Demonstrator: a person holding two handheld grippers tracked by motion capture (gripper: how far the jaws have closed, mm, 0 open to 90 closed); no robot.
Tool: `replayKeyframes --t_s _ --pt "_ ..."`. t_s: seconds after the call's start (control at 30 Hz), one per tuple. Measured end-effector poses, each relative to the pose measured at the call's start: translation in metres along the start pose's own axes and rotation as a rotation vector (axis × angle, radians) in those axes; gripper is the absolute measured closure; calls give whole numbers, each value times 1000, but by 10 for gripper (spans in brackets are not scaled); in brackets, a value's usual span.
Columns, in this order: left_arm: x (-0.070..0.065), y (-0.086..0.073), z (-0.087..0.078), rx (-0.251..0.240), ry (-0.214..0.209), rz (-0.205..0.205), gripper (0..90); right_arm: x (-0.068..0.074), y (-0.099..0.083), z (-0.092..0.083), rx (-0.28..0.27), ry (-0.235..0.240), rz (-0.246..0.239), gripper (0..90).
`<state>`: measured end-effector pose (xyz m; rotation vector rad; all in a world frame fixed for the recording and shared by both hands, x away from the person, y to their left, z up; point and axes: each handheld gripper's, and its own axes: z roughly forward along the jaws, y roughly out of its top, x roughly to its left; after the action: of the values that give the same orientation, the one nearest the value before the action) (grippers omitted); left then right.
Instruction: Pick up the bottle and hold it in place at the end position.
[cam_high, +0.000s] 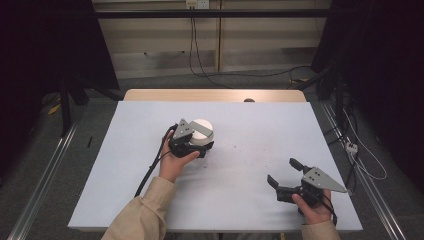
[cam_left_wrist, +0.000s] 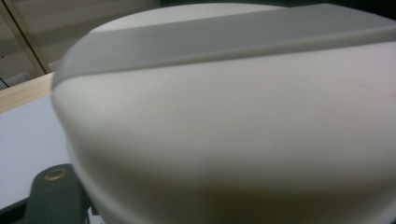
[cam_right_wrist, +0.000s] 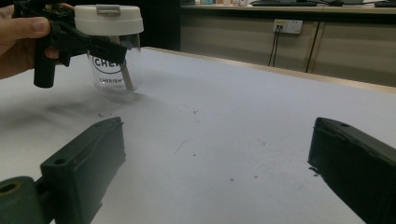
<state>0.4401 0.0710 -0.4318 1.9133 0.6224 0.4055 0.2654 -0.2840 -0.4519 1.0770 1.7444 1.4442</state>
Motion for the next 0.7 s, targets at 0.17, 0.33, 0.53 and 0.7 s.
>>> replayKeyframes --t_s 0.17,0.33,0.53,0.7 --pt "0 3 4 4 3 4 184 -2 0 -1 0 -2 3 33" --pt "1 5 8 -3 6 3 184 -2 1 -2 -4 -2 2 33" --pt "2 6 15 -7 7 -4 184 -1 1 -1 -2 1 0 33" --pt "1 7 19 -5 10 1 184 -3 1 -2 -6 -1 2 34"
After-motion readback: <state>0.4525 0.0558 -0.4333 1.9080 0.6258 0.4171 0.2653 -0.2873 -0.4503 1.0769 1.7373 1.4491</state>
